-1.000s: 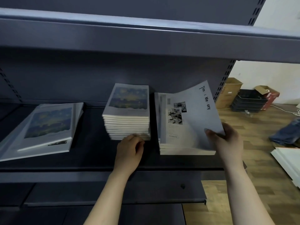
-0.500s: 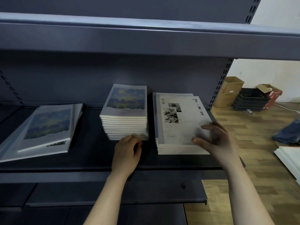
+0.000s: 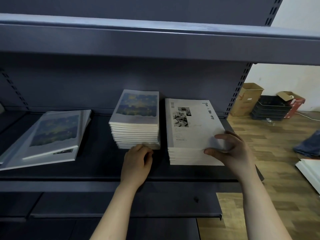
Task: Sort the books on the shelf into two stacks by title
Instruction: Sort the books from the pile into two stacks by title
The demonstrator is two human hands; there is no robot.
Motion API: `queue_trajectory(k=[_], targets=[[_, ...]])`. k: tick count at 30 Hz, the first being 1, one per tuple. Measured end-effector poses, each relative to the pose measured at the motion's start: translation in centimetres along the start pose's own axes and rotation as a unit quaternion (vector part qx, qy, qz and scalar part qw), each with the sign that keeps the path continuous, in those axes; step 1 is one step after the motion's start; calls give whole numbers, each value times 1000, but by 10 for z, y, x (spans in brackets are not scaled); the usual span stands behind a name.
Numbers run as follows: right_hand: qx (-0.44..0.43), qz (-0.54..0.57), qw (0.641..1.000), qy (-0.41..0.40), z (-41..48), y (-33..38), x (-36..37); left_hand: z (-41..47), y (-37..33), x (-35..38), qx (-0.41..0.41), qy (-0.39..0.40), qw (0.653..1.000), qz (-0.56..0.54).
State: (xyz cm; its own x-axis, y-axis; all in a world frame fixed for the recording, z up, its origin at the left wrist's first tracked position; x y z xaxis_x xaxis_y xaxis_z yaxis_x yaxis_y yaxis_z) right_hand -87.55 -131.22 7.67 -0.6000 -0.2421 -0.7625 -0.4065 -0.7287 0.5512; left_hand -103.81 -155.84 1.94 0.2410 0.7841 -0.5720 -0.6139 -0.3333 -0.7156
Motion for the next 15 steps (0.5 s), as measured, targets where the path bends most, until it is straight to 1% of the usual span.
queue_trajectory(k=[4, 9, 15], targets=[[13, 32, 999, -18, 1, -5, 4, -1, 0, 0, -6, 2, 1000, 0], [17, 20, 999, -43, 1, -3, 2, 0, -1, 0, -7, 1, 1000, 2], [36, 43, 998, -43, 0, -6, 5, 0, -2, 0, -4, -1, 1000, 0]])
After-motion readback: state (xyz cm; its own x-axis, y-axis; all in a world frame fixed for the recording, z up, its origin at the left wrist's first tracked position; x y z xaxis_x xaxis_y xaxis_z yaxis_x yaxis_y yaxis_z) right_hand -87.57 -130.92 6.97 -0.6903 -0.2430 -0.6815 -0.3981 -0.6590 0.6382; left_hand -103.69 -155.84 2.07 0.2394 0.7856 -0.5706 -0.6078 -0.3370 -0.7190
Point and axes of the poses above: each hand's wrist, its own z-axis towards the middle knuckle, its own x-axis out of the palm, y = z × x, the point moved 5 cm from there along z, towards the middle knuckle, and after that the axes turned 13 degrees about -z, right-handed, at the moved point
